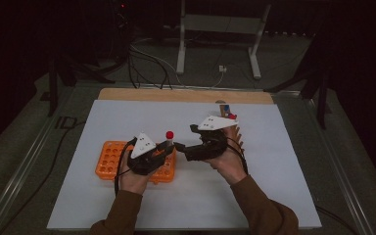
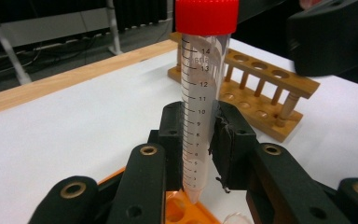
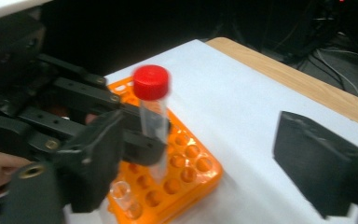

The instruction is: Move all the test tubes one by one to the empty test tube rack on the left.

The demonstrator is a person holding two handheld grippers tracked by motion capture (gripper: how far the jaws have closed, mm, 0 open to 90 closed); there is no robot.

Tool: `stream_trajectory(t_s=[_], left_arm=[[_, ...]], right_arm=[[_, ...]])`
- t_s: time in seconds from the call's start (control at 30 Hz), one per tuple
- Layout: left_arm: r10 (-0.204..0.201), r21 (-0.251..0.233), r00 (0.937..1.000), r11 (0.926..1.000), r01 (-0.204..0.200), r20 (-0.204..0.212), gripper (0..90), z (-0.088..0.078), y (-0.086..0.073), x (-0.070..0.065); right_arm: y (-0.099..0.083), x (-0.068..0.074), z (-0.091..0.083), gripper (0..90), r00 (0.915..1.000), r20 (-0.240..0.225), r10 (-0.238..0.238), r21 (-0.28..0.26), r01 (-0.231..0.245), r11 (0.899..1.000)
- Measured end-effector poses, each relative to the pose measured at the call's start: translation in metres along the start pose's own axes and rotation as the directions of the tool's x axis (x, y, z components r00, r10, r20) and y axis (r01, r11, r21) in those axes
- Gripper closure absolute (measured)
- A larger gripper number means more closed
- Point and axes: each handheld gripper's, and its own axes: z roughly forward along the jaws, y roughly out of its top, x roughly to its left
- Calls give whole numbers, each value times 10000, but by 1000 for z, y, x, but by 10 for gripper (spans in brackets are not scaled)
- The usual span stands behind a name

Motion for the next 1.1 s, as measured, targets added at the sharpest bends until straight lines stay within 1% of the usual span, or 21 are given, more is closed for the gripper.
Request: stream_trajectory(t_s=[0.07,0.13,0.33,0.53,0.7,0.83,0.9,0.97,1.1], left_arm=[[-64,4,10000,10000,64,-72,751,-2,-1,2],[-80,14,9999,10000,80,-143,751,-4,-3,4],[-254,41,9994,9997,254,-215,751,-13,-9,10],[-447,3,9988,9990,447,-213,751,-21,-15,15],[-463,64,9987,9989,464,-200,750,-27,-19,19],[-595,57,9980,9982,596,-189,750,-33,-23,22],[-652,66,9977,9978,654,-176,750,-36,-25,24],[-803,14,9967,9968,804,-126,750,-38,-28,25],[-831,100,9965,9965,832,-118,750,-40,-33,24]], right_arm=[[-2,-3,-2,147,9999,56,97,-25,-97,9999],[-5,-6,-3,105,9998,167,115,0,-115,9999],[-16,-18,-9,39,9987,455,240,203,-249,9995],[-25,-28,-19,4,9965,716,435,61,-441,9990],[-32,-37,-27,3,9937,930,625,-96,-618,9980],[-37,-41,-33,3,9912,1111,718,-148,-706,9974],[-40,-44,-36,3,9909,1167,677,-153,-663,9977],[-42,-44,-38,3,9889,1363,591,-80,-585,9983],[-47,-46,-42,3,9868,1540,493,-55,-490,9988]])
